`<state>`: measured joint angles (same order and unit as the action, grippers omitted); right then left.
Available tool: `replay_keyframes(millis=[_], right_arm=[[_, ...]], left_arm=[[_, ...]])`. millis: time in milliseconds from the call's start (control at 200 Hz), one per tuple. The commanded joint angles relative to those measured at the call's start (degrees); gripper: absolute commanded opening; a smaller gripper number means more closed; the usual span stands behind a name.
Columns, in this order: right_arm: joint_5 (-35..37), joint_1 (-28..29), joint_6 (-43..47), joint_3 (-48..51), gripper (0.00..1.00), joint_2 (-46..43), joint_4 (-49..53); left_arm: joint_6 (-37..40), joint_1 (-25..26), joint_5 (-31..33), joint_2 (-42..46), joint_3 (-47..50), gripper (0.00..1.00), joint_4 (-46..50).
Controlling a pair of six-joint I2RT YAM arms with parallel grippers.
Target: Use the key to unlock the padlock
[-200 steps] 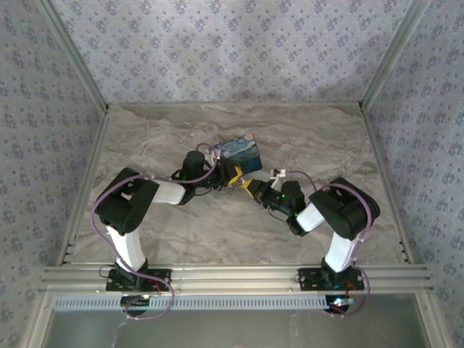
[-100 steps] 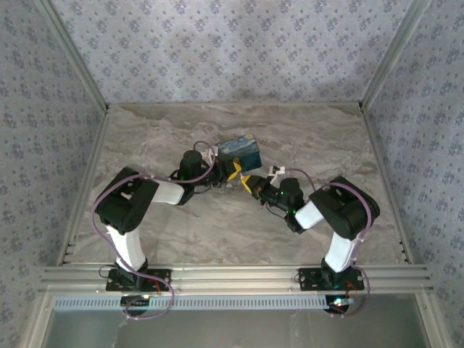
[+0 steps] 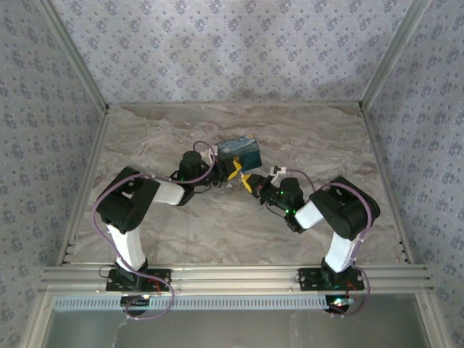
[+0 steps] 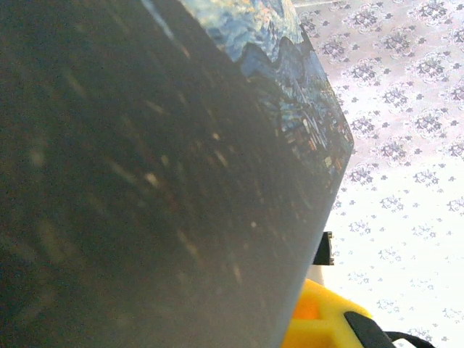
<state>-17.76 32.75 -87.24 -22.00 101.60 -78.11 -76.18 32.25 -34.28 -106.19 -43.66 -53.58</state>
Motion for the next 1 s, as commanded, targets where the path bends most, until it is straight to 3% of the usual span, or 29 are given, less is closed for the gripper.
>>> replay_keyframes(millis=[0, 230, 690, 994], right_arm=[[1.2, -0.9, 0.0, -0.6, 0.00, -1.3, -1.8], [-1.3, -1.4, 2.3, -1.3, 0.00, -0.6, -1.6], [0.7, 0.4, 14.6, -2.5, 0.00, -4.7, 10.8], [-0.2, -0.8, 4.0, -2.1, 0.00, -2.6, 4.4]], left_arm=[[-0.5, 0.7, -4.1, -0.2, 0.8, 0.00, -3.3], [-0.5, 0.6, -4.2, -0.2, 0.6, 0.00, -3.2], [-0.1, 0.7, -4.0, -0.2, 0.9, 0.00, -2.9], [-0.1, 0.7, -3.9, -0.5, 1.1, 0.00, -4.0]])
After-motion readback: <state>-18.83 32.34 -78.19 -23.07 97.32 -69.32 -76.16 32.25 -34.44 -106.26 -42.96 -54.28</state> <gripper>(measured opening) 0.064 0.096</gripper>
